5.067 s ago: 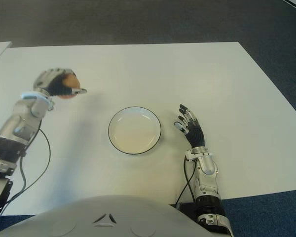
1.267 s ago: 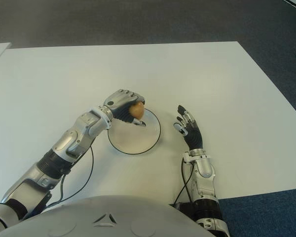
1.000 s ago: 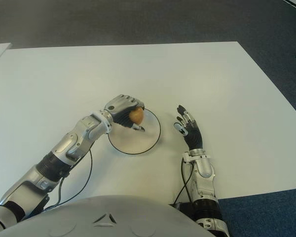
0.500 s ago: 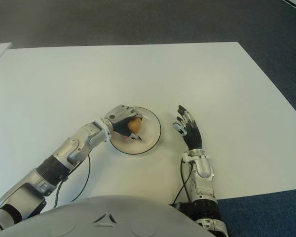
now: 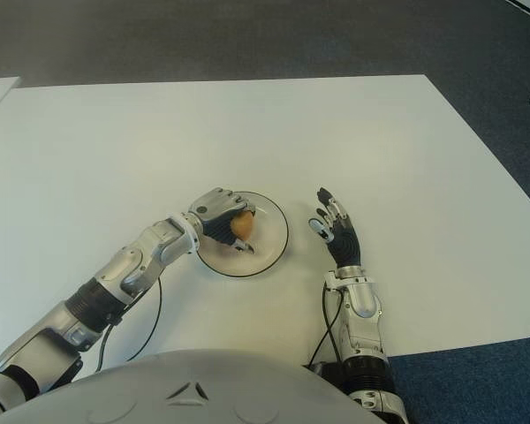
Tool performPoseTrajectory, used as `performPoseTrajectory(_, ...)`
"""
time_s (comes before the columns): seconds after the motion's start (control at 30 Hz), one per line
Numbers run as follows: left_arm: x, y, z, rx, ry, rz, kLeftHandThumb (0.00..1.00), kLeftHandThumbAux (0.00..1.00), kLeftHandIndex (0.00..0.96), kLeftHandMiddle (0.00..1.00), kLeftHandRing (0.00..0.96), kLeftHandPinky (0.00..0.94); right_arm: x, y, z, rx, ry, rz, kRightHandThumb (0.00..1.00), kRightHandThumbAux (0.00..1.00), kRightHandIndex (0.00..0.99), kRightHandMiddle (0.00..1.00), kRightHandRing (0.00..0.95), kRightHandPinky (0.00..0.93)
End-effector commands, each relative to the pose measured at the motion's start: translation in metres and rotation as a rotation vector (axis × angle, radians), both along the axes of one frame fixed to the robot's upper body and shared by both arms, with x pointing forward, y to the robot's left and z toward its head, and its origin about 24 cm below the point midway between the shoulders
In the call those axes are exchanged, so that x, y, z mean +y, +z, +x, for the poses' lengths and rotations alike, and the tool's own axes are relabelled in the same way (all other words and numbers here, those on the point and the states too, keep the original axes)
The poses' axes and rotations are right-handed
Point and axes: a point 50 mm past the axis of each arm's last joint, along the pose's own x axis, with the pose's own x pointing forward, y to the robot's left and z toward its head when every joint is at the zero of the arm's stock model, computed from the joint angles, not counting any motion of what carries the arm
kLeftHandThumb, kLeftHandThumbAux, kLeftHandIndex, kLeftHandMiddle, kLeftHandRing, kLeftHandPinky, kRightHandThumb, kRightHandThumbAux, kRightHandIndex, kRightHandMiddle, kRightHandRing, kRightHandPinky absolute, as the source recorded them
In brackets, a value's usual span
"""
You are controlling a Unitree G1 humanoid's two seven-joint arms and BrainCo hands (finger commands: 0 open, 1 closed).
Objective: Put the apples into the plate.
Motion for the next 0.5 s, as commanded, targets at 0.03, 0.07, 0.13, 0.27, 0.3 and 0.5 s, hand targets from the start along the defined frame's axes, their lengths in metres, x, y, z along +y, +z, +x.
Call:
performPoseTrajectory(0.03,0.0012,-0.0078,-0.005,0.003,-0.007,0.039,0.754,0.694,0.444,0.832,0.833,0.805,0.0084,-0.0329,-0.0208,0.198,-0.005,0.052,0.134,0.495,0.175,0.082,0.019,0.021)
performPoseTrajectory(0.07,0.0013,-0.0079,-0.005,-0.002,-0.005,0.036,0.754,0.694,0.444,0.829,0.827,0.793,0.0084,-0.0329,-0.0208,0.199,-0.006,0.052,0.134,0.496,0.167,0.082,0.02,0.024)
performPoseTrajectory(0.13,0.0018,-0.0082,-0.005,-0.009,-0.001,0.025,0.753,0.693,0.444,0.824,0.82,0.778,0.0085,-0.0331,-0.0206,0.2,-0.005,0.053,0.135,0.496,0.157,0.082,0.021,0.028)
performPoseTrajectory(0.27,0.0029,-0.0082,-0.0059,-0.027,0.008,-0.043,0.724,0.694,0.437,0.784,0.764,0.705,0.0082,-0.0336,-0.0203,0.207,-0.002,0.059,0.138,0.499,0.131,0.086,0.03,0.043)
performPoseTrajectory(0.3,0.0028,-0.0079,-0.0061,-0.027,0.008,-0.052,0.719,0.694,0.436,0.775,0.753,0.69,0.0081,-0.0337,-0.0202,0.208,-0.001,0.059,0.139,0.5,0.129,0.086,0.031,0.045)
performPoseTrajectory(0.5,0.0021,-0.0053,-0.0074,-0.025,0.006,-0.07,0.307,0.397,0.285,0.305,0.27,0.249,0.0083,-0.0339,-0.0195,0.208,0.008,0.055,0.138,0.505,0.118,0.093,0.036,0.02)
